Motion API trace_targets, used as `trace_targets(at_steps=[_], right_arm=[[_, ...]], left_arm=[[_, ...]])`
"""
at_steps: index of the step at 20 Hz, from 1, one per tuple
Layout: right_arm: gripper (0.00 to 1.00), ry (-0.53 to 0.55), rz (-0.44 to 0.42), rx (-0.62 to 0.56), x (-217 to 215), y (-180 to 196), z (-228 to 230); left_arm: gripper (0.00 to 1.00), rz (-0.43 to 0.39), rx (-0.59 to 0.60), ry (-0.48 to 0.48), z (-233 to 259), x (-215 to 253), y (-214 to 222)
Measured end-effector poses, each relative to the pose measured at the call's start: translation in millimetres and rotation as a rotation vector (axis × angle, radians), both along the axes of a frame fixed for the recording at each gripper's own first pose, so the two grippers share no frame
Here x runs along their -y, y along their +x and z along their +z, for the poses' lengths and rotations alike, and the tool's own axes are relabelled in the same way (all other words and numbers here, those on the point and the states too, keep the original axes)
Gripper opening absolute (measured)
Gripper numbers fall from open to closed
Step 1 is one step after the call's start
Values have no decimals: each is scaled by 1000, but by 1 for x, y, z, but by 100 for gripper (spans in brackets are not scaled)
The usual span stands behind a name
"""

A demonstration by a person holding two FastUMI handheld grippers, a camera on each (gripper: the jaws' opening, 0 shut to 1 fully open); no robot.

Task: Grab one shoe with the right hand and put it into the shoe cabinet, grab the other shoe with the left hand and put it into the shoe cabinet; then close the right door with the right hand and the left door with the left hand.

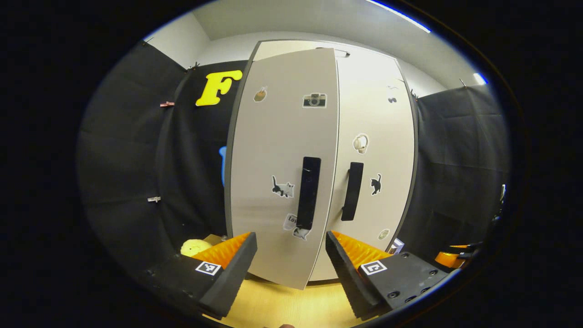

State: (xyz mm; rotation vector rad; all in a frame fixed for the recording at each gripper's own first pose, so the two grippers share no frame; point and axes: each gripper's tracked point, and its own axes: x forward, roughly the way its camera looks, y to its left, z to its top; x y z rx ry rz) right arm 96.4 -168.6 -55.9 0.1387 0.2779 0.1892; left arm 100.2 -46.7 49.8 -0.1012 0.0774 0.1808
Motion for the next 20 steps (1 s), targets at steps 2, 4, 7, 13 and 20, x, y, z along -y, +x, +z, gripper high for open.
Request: trace_targets(at_steps=[2, 4, 7, 13, 20], right_arm=[[98, 1, 18, 32, -9, 1, 12], [98, -1, 19, 65, -18, -4, 25], [98, 13, 8, 95, -39, -16, 41], [98, -1, -26, 112, -80, -68, 56], [98, -31, -28, 130, -111, -130, 48]], left_arm=[[95, 34, 0, 19, 2, -7, -12], [95, 46, 9, 32, 3, -11, -25], [95, 46, 29, 51, 4, -21, -47], [95, -18, 32, 81, -12, -30, -92], [95, -80, 48, 52, -33, -36, -145]])
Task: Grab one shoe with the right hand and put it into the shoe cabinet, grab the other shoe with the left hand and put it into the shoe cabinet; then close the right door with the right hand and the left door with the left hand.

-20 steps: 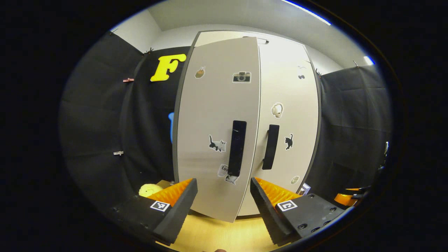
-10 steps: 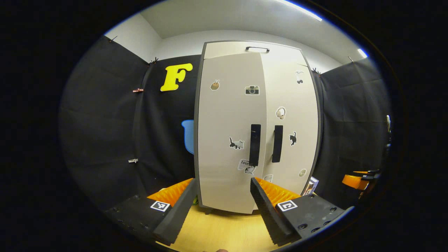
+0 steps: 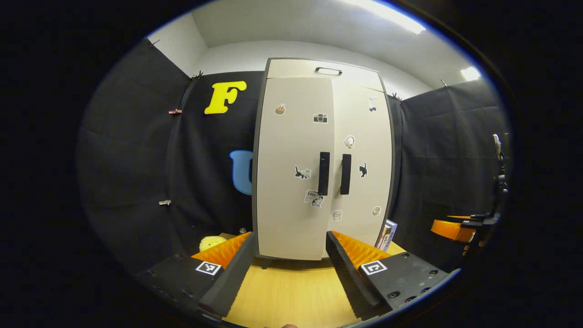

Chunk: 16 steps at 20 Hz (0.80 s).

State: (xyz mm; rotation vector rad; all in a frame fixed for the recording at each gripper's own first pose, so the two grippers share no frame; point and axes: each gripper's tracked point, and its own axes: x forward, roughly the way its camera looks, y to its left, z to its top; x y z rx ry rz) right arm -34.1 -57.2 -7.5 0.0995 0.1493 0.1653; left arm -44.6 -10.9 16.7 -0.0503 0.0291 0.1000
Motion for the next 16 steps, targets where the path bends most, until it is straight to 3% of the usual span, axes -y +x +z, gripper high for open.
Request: trace_targets(at_steps=[7, 16], right_arm=[[98, -26, 16, 1, -14, -42, -2], [98, -4, -27, 3, -4, -60, 5]], left_arm=[[95, 25, -7, 31, -15, -7, -42], [95, 20, -19, 8, -26, -9, -51]])
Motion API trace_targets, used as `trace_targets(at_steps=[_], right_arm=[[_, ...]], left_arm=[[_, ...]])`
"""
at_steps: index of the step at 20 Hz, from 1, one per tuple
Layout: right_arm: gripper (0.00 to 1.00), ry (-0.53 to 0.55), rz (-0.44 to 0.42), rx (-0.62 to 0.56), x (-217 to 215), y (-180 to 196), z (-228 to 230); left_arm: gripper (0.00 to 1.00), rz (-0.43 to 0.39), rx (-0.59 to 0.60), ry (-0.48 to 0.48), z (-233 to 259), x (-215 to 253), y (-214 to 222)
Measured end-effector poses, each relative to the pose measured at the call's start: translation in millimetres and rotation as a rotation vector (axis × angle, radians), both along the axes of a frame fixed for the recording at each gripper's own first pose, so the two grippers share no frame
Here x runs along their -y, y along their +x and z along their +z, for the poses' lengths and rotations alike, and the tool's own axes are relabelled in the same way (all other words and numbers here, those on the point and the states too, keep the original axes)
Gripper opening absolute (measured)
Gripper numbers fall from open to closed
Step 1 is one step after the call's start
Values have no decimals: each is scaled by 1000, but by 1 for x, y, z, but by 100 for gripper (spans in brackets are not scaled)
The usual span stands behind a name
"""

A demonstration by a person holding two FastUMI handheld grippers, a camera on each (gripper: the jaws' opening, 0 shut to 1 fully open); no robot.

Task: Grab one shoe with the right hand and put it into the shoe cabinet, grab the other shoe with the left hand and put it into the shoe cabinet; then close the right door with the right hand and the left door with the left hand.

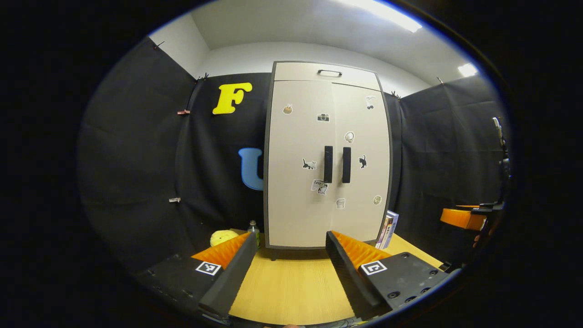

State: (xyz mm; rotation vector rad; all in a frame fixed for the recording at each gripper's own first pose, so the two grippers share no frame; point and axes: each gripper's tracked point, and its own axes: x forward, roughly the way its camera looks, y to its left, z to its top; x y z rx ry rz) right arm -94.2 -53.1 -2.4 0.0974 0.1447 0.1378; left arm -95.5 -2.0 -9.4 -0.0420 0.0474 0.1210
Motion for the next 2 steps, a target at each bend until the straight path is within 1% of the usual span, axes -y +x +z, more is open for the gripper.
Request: trace_targets(at_steps=[2], right_arm=[[98, -2, -6, -6, 3, -2, -1]], left_arm=[[95, 2, -9, -11, -5, 1, 0]])
